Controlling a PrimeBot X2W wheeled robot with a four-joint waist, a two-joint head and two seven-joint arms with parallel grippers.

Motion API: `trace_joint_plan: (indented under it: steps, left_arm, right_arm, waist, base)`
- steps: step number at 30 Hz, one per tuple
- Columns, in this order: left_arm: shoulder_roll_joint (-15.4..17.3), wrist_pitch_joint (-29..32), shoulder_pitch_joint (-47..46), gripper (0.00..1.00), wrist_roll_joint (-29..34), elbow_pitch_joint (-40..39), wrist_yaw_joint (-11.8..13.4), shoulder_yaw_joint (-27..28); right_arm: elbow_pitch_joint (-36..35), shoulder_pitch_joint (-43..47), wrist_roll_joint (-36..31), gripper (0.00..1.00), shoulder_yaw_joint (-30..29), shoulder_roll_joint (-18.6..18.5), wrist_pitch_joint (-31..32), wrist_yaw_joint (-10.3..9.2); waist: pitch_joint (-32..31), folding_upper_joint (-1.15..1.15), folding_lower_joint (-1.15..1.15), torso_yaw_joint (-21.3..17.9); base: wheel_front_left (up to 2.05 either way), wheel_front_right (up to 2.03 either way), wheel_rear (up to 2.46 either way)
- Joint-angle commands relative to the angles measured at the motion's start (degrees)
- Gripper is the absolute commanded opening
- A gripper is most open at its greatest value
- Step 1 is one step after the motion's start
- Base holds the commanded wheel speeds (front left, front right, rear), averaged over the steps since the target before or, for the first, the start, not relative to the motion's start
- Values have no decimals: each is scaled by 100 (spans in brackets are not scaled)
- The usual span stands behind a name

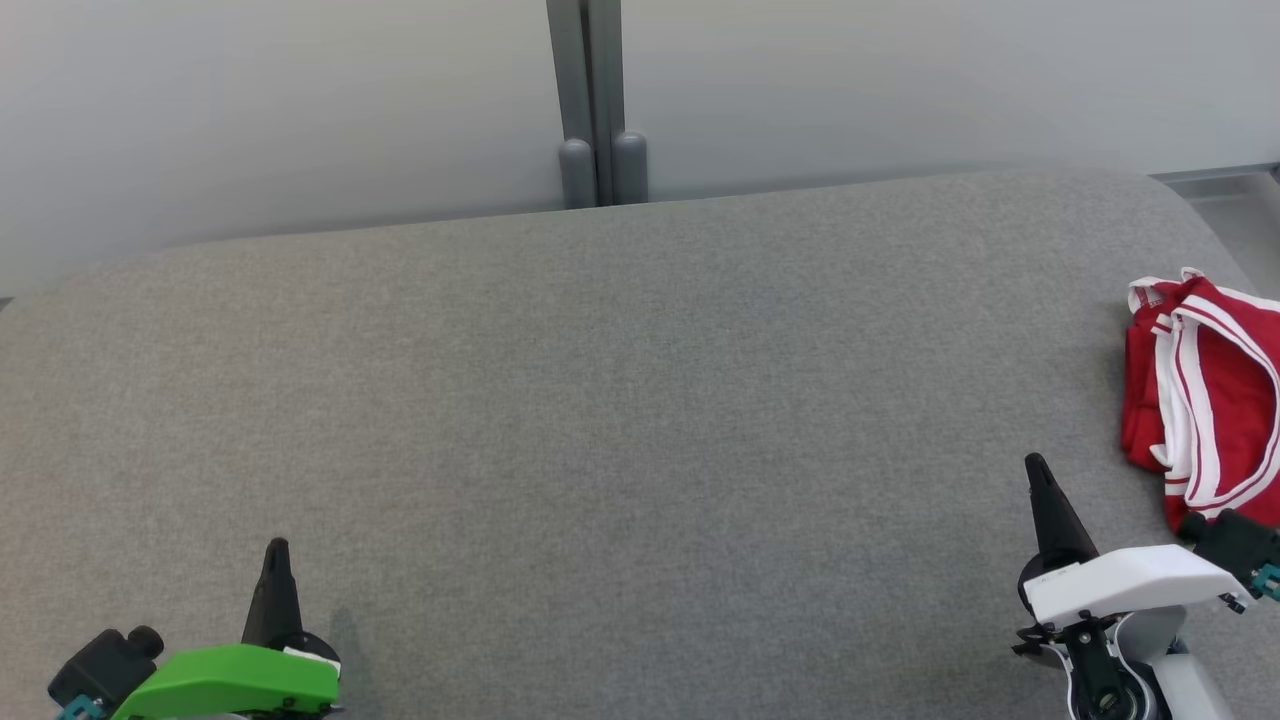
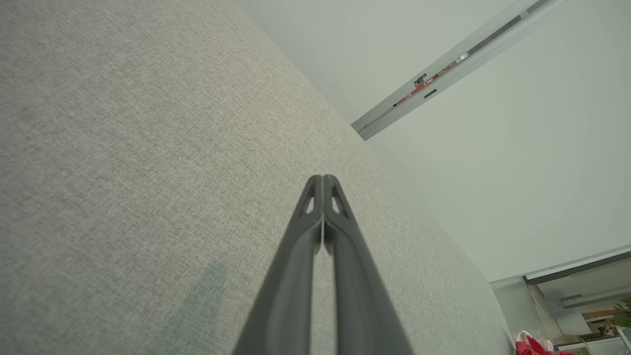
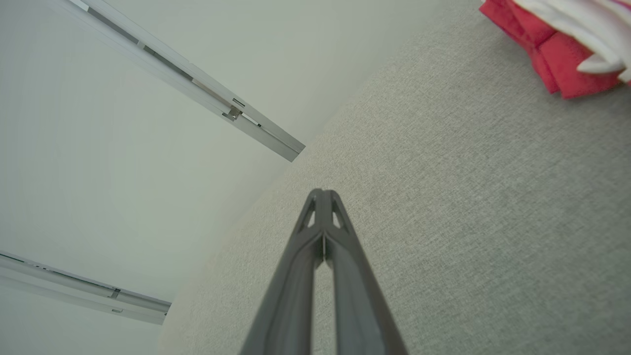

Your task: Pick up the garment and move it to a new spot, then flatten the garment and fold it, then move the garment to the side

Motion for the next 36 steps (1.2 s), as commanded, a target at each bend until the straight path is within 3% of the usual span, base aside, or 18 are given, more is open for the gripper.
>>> trace_joint_plan:
  steps: [1, 36]
  left_arm:
    - [39, 40, -172, 0, -191, -84, -23, 43]
    - [55, 582, -411, 0, -2259, -165, -52, 162]
  right_arm:
    - [-103, -6, 195, 0, -28, -37, 44, -3]
    - [-316, 59, 2246, 0, -156, -53, 579, -5]
  waist:
    - [0, 0, 0, -1]
    - [-10, 0, 0, -23]
  base:
    - [0, 0, 0]
    - [0, 0, 0]
